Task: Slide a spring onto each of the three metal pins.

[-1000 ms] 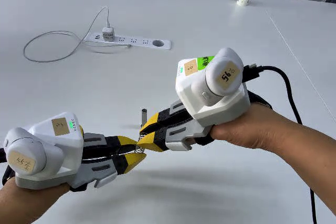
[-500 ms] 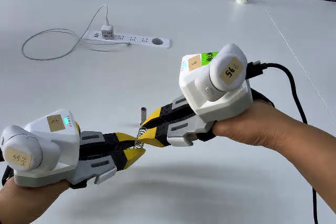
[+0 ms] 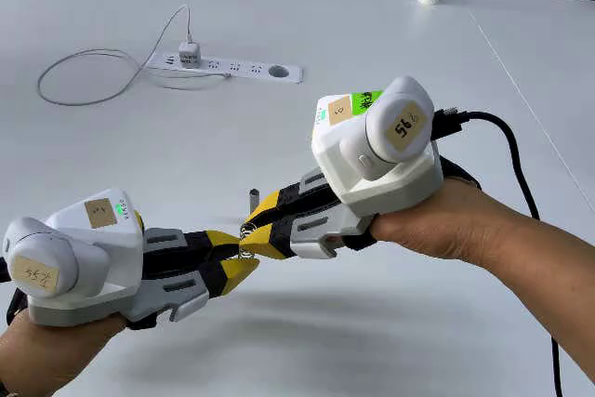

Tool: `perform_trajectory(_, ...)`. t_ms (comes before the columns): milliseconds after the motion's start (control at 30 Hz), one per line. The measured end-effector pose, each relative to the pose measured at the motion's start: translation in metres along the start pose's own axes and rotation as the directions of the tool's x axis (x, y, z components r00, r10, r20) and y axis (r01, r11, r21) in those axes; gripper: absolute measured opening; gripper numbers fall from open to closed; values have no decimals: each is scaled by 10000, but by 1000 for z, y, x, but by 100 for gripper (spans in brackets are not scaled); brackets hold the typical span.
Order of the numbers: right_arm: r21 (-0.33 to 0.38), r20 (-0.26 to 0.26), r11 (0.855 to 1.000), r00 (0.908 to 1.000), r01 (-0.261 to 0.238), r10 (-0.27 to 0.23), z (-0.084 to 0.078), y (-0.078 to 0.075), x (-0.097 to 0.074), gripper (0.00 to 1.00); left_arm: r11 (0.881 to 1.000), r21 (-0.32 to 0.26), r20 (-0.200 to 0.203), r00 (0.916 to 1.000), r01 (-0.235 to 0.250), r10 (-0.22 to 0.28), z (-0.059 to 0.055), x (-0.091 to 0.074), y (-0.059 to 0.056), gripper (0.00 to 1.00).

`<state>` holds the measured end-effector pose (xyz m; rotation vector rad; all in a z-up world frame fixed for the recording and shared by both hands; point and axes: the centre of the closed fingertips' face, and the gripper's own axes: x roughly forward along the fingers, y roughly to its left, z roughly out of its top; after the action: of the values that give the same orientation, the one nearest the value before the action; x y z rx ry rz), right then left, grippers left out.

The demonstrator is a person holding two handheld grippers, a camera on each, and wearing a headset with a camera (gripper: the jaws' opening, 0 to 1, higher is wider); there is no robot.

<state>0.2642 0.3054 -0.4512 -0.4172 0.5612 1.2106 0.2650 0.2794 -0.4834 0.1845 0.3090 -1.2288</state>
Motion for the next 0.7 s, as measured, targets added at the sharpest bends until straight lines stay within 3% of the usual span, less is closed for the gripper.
perform_trajectory(433, 69, 87, 9998, 9998, 160, -160, 3, -4, -1, 12, 9997, 135, 59, 9998, -198, 198, 2, -1, 4, 11)
perform_trajectory(700, 218, 320, 9984, 9981, 521, -528, 8, -16, -5, 12, 9992, 59, 6, 9992, -390, 390, -2, -4, 8, 20)
